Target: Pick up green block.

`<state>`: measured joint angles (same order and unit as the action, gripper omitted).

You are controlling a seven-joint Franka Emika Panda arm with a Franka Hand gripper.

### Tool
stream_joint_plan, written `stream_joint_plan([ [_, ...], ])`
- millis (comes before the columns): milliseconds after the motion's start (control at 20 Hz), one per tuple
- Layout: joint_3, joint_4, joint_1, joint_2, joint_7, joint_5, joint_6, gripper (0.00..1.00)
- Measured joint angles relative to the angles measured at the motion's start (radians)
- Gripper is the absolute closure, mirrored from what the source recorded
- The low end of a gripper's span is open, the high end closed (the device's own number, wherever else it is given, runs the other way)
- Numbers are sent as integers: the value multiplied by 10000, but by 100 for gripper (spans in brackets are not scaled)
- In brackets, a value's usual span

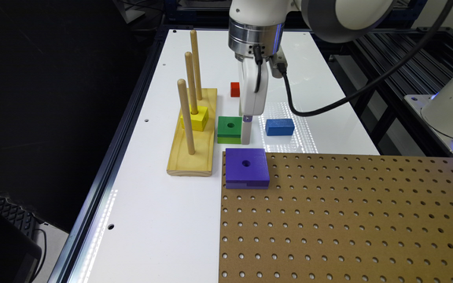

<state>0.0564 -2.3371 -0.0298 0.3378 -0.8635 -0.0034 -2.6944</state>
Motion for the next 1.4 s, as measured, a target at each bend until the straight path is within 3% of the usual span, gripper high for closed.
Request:
stream_joint_plan([
  [600, 0, 7, 0, 57, 0, 0, 0, 0],
  [900, 0, 37, 0, 406, 0, 0, -299, 0],
  [1400, 0, 90, 0, 436, 0, 0, -306, 0],
])
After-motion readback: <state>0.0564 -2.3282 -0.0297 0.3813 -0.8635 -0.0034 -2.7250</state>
